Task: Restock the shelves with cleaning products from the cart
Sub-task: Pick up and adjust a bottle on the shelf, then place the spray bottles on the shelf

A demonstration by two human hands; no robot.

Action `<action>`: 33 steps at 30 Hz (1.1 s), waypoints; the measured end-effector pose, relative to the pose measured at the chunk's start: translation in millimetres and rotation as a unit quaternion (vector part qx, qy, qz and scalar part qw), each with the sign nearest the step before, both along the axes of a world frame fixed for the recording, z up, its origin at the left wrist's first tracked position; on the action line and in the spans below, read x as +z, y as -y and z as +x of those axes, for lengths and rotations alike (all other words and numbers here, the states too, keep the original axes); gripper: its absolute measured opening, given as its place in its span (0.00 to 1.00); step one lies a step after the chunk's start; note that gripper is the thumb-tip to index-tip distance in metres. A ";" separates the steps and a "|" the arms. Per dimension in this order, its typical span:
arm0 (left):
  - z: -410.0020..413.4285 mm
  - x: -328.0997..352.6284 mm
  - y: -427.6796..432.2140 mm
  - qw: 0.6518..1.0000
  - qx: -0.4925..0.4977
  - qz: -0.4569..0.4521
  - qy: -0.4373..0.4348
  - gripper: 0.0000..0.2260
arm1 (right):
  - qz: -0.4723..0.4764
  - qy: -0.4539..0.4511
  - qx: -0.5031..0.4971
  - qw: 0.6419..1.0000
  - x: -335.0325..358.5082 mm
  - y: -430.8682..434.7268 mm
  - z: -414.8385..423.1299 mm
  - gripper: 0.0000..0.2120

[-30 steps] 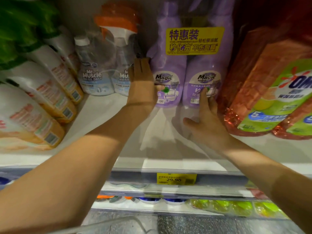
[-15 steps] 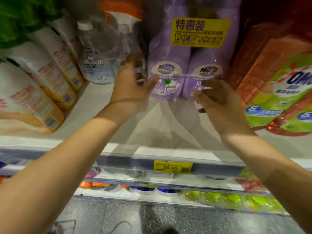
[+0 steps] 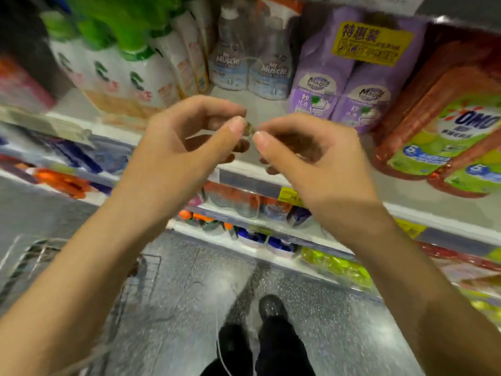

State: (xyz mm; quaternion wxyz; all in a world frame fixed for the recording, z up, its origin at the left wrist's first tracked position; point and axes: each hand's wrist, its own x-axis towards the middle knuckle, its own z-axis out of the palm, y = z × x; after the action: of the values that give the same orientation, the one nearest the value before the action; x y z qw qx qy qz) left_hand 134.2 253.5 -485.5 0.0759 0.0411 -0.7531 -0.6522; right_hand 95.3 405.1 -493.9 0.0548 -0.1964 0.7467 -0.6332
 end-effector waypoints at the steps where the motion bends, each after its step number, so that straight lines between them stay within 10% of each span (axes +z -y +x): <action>1: 20.3 13.4 4.6 1.000 0.024 0.004 0.003 0.06 | -0.001 0.008 0.023 1.000 14.4 4.9 12.3 0.02; 12: 190.4 106.9 12.2 0.964 0.264 -0.010 -0.011 0.09 | -0.010 0.066 0.287 0.956 91.0 35.2 96.9 0.07; 33: 487.5 124.2 167.7 0.743 0.664 0.034 -0.077 0.09 | -0.029 0.059 0.586 0.808 119.3 329.4 339.7 0.11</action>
State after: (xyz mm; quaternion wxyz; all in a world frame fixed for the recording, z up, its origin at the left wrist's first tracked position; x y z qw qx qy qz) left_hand 621.6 85.8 -361.3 0.5457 0.4830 -0.5047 -0.4628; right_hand 435.0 75.7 -374.6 0.4535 -0.5600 0.4668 -0.5126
